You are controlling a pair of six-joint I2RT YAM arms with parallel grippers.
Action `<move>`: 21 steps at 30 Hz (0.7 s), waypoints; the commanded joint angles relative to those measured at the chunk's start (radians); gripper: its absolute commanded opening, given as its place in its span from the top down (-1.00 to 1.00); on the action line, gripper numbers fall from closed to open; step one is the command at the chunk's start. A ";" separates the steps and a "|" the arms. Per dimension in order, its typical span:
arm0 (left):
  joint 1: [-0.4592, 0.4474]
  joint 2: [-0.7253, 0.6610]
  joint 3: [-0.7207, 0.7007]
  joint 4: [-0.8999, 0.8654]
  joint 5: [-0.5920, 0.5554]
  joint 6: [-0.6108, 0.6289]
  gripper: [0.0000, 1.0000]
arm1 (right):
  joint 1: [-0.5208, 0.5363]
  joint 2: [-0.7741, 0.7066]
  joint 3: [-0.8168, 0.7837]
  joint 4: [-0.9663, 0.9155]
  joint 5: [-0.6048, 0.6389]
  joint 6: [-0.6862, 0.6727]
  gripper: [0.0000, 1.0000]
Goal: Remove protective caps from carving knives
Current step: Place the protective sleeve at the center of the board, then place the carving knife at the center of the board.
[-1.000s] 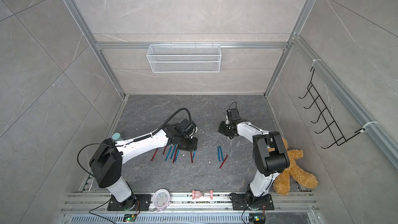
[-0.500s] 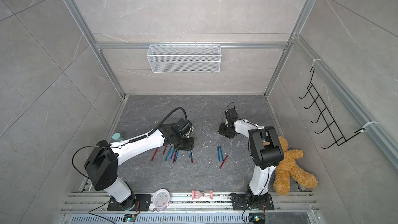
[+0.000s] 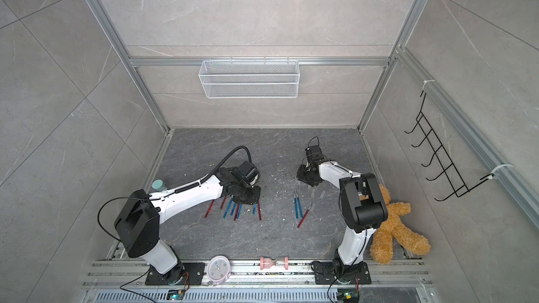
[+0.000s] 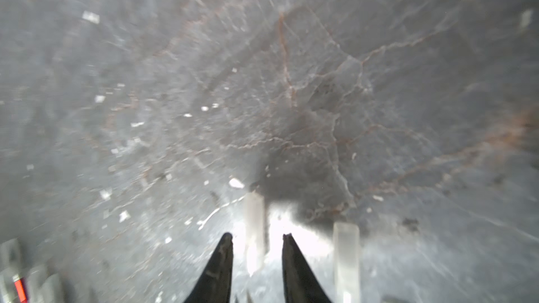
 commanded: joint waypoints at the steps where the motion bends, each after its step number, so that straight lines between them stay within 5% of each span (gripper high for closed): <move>1: -0.008 0.030 0.063 -0.019 -0.017 -0.024 0.88 | 0.003 -0.116 0.026 -0.052 0.009 -0.024 0.35; 11: -0.047 0.194 0.221 -0.036 0.000 -0.010 0.54 | -0.010 -0.322 -0.037 -0.109 -0.045 -0.026 0.25; 21: -0.068 0.289 0.317 -0.087 -0.023 -0.008 -0.13 | -0.022 -0.488 -0.193 -0.138 -0.055 -0.044 0.24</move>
